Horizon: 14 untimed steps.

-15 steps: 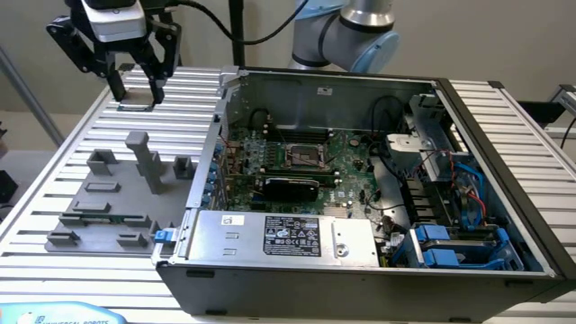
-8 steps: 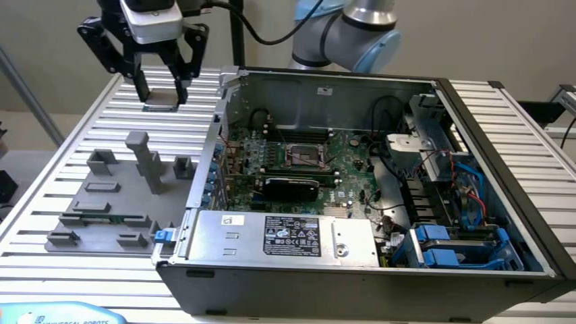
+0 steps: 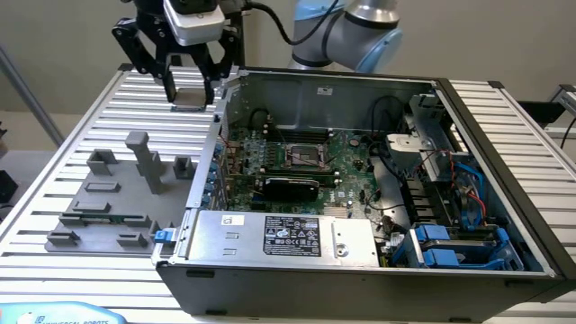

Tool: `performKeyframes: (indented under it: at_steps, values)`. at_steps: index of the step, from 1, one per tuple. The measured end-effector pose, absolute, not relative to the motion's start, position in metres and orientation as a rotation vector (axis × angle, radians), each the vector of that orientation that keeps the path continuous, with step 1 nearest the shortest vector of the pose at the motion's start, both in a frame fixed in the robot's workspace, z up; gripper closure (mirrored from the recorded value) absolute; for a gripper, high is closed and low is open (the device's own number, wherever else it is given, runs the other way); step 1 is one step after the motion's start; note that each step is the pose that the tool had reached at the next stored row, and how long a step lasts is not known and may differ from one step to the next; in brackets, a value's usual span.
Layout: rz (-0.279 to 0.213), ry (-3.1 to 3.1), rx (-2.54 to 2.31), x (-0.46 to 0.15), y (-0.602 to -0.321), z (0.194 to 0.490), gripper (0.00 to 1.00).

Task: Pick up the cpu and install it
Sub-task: 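Pick up the cpu and move it towards the insertion slot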

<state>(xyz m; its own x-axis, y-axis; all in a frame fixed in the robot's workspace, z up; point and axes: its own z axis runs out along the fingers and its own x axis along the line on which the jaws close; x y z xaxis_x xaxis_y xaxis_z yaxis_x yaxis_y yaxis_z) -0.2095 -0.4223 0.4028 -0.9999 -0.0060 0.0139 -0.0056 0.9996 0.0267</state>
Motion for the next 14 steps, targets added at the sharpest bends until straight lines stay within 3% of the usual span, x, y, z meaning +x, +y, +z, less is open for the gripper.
performKeyframes:
  at_steps: [14]
  values:
    - [-0.056,-3.126,0.009,-0.146,-0.419,0.402,0.45]
